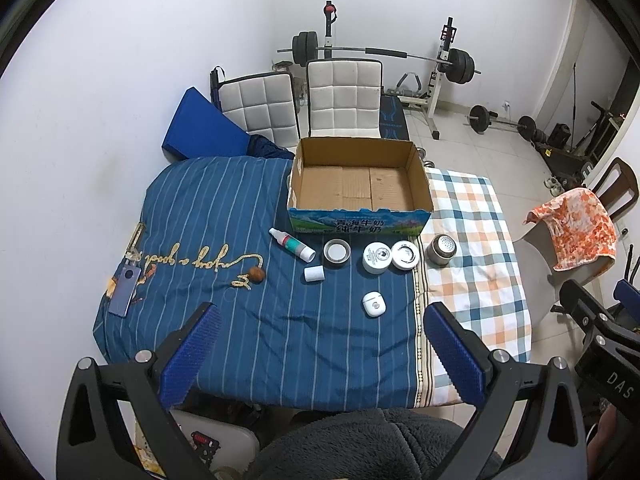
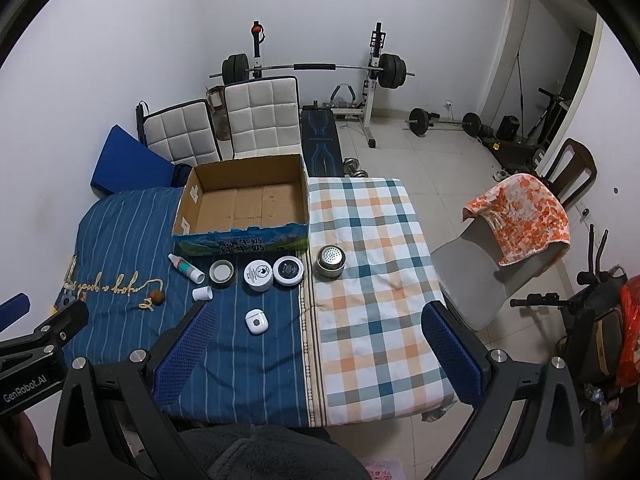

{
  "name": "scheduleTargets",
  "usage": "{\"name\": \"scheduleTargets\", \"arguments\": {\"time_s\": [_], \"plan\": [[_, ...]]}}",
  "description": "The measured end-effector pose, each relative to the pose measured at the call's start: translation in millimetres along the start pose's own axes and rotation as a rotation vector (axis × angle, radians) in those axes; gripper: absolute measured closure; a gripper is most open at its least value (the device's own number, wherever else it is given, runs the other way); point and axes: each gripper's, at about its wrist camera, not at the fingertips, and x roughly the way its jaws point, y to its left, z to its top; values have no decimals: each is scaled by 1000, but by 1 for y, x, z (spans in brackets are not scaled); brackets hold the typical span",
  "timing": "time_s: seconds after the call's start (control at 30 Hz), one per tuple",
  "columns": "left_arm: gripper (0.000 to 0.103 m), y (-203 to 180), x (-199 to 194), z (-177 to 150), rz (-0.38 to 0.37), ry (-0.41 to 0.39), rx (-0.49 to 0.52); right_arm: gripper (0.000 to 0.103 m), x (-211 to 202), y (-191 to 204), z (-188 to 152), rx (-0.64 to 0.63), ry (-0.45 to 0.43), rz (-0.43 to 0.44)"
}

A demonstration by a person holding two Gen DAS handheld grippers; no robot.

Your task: Organize rigid objects

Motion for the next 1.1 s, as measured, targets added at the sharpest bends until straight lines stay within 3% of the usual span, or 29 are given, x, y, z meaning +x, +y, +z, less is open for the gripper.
{"name": "scheduleTargets", "arguments": {"time_s": [0.9,1.1], "plan": [[0,2,10,3,-7,16,-22,0,9,11,12,-19,-5,26],[0,-6,22,9,-11,32,-37,0,27,4,14,-8,14,39]]}}
